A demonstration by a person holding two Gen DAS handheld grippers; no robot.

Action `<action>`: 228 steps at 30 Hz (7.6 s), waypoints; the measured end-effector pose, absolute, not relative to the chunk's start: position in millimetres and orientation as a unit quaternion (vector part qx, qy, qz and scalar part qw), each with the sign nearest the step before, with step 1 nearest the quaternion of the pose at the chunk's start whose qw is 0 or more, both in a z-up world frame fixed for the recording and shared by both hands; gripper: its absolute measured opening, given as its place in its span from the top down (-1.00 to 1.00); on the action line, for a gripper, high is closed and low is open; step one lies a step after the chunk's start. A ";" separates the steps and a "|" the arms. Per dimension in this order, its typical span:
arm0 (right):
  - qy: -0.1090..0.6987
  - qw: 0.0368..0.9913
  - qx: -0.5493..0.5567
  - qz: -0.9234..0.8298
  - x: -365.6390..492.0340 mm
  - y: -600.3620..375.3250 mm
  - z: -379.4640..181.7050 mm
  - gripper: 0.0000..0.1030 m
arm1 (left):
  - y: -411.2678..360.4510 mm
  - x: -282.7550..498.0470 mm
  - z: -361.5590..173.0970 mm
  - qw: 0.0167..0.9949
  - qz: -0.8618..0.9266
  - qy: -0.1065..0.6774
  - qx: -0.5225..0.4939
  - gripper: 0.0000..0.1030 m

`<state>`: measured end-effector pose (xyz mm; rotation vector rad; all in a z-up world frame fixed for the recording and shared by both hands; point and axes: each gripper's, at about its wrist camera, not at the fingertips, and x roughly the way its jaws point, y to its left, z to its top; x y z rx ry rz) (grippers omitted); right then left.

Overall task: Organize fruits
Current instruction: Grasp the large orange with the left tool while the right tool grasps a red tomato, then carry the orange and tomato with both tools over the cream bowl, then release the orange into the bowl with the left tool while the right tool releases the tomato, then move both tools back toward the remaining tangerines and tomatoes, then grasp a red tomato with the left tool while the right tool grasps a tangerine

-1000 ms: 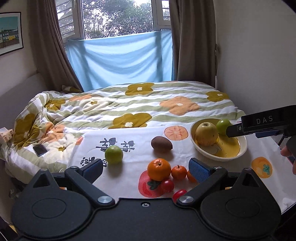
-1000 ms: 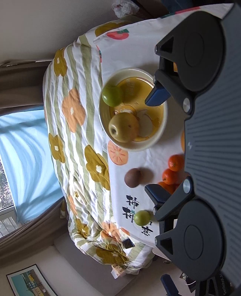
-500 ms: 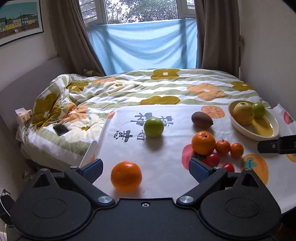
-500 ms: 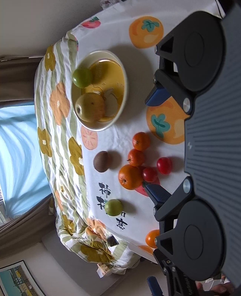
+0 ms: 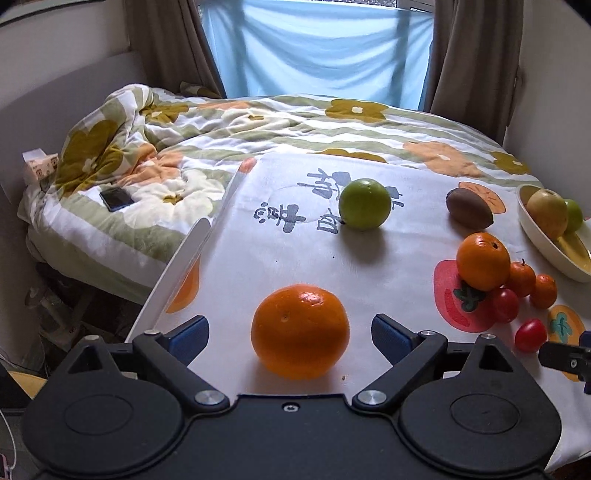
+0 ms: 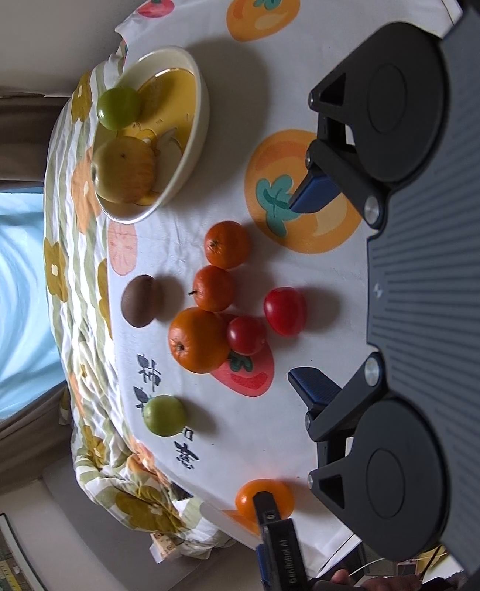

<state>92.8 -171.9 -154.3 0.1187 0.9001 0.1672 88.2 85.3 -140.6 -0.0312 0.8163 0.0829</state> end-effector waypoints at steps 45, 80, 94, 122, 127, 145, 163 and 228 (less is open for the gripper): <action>0.426 0.901 0.037 0.074 103.5 -164.4 -153.5 0.03 | 65.9 67.2 -132.0 0.910 -0.015 0.414 0.015 -0.28; 0.399 0.916 0.044 0.030 138.5 -373.7 -78.5 0.03 | -144.2 129.2 -73.4 0.915 -0.125 0.382 0.034 -0.28; 0.406 0.912 0.057 0.015 205.0 -441.1 -105.5 0.03 | -229.4 188.7 -118.2 0.895 -0.155 0.410 0.083 -0.28; 0.423 0.900 0.063 0.080 237.4 -419.8 -127.4 0.03 | -215.1 187.6 -113.6 0.903 -0.104 0.412 0.061 -0.84; 0.432 0.895 0.061 0.094 248.0 -409.9 -136.8 0.03 | -207.3 179.1 -114.3 0.904 -0.093 0.413 0.060 -0.84; 0.399 0.912 0.060 0.076 235.3 -410.2 -130.7 -1.00 | -185.9 155.3 -110.3 0.908 -0.064 0.411 0.045 -0.85; 0.381 0.922 0.051 0.050 185.4 -410.1 -94.7 -1.00 | -163.8 110.8 -73.5 0.927 -0.037 0.372 0.034 -0.88; 0.431 0.895 0.090 0.075 142.1 -251.5 -160.1 -0.83 | -64.2 141.3 -165.3 0.880 -0.164 0.444 0.045 -0.04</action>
